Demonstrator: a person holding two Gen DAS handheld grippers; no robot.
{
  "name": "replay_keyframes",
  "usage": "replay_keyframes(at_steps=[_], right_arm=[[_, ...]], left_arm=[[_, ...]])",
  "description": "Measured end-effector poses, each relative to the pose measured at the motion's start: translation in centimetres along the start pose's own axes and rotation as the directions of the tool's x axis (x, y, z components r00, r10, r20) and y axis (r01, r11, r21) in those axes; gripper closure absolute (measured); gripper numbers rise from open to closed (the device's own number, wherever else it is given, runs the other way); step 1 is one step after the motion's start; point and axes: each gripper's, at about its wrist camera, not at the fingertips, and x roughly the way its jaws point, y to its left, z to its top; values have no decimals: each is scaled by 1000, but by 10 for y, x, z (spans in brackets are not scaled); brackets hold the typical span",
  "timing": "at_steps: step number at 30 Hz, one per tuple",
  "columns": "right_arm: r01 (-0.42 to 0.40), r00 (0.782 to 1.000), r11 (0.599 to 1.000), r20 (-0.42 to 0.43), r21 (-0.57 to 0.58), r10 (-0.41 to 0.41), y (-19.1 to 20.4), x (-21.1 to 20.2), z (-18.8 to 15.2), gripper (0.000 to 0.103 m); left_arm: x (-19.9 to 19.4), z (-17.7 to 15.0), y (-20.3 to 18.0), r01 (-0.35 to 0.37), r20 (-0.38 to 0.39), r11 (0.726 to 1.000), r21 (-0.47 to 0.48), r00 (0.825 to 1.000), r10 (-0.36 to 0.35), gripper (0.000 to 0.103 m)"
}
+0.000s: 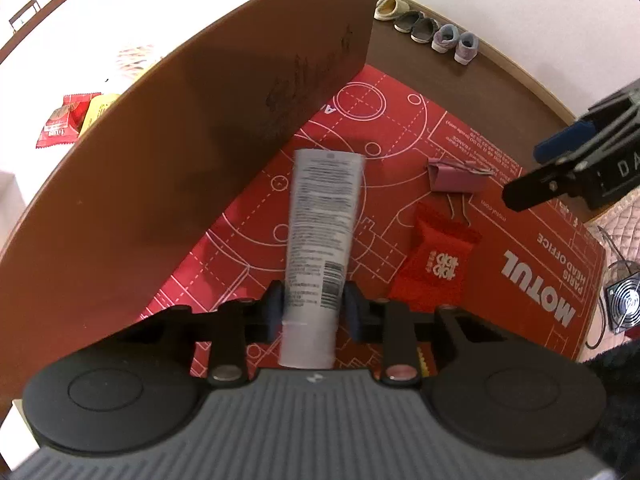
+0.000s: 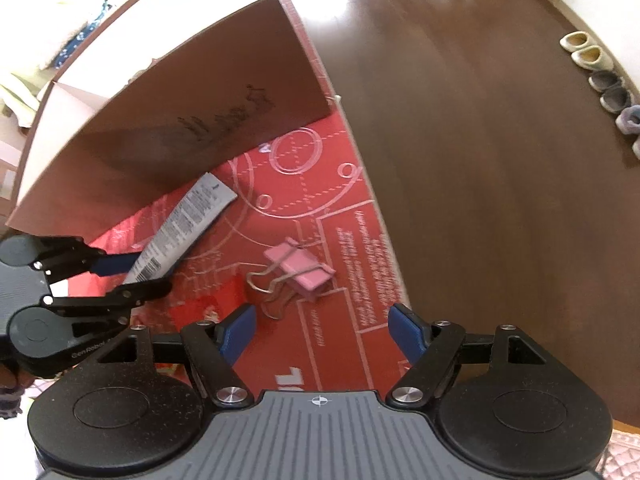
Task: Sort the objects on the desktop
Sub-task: 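Grasp the white tube with the left tool while the right tool grasps the pink binder clip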
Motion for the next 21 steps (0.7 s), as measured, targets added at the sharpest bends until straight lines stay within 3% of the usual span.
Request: replay_keyframes(at_steps=[4, 7, 11, 15, 16, 17, 21], right_arm=[[-49, 999, 998, -11, 34, 49, 6, 6, 4, 27], [-55, 998, 991, -11, 124, 57, 9, 14, 9, 27], [3, 1000, 968, 1, 252, -3, 8, 25, 15, 28], [28, 999, 964, 26, 265, -36, 10, 27, 21, 28], [36, 999, 965, 30, 261, -46, 11, 27, 23, 35], [45, 998, 967, 32, 250, -55, 13, 28, 24, 55], [68, 997, 991, 27, 112, -72, 27, 32, 26, 56]], left_arm=[[-3, -9, 10, -16, -10, 999, -30, 1000, 15, 77], [-7, -19, 16, -39, -28, 998, -42, 999, 38, 77], [-9, -25, 19, -42, -30, 997, -66, 999, 40, 76], [-9, -26, 21, -40, -27, 996, -80, 999, 38, 76], [-9, -27, 22, -39, -27, 996, -83, 999, 37, 76], [-9, -27, 22, -39, -26, 996, -86, 999, 37, 76], [-10, -28, 24, -36, -23, 994, -100, 999, 34, 75]])
